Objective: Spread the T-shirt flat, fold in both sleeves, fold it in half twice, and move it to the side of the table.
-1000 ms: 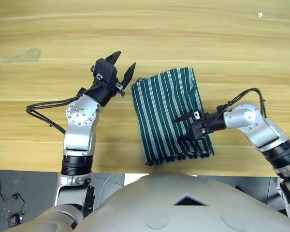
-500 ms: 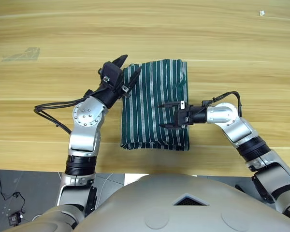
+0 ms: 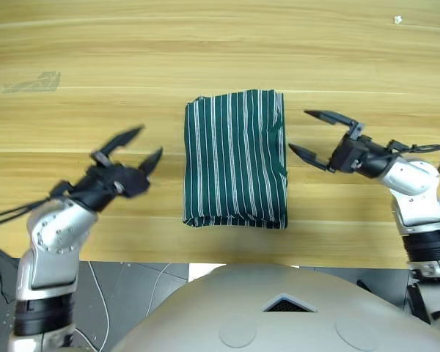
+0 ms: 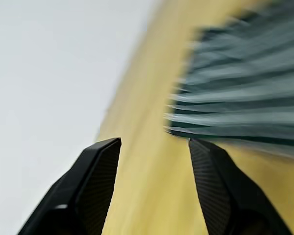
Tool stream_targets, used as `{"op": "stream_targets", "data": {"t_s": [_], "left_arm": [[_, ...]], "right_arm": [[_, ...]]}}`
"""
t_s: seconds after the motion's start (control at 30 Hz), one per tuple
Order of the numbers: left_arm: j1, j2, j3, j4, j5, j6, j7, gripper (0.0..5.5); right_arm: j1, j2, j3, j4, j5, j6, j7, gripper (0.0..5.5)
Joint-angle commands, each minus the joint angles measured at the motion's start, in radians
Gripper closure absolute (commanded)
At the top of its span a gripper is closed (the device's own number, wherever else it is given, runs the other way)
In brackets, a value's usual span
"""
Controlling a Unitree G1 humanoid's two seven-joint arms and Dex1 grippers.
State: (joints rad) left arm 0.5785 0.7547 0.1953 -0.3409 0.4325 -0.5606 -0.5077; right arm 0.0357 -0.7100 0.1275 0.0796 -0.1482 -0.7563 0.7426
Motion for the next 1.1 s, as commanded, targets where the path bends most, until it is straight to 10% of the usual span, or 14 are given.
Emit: {"op": "stream_targets", "data": {"t_s": [0.03,0.77,1.1], "left_arm": [[0.047,0.1,-0.016,0.062,0.163,-0.134,0.019,2.95],[-0.198,0.233,-0.387,0.23,0.28,-0.32,-0.025,2.95],[-0.238,0.239,-0.435,0.278,0.317,-0.308,-0.005,4.73]], "right_arm": [[0.023,-0.119,-0.03,0.076,-0.192,-0.234,-0.064,2.27],[0.036,-0.11,0.279,0.077,-0.332,-0.329,-0.145,2.27],[0.029,-0.12,0.315,0.083,-0.305,-0.28,-0.135,3.7]]}}
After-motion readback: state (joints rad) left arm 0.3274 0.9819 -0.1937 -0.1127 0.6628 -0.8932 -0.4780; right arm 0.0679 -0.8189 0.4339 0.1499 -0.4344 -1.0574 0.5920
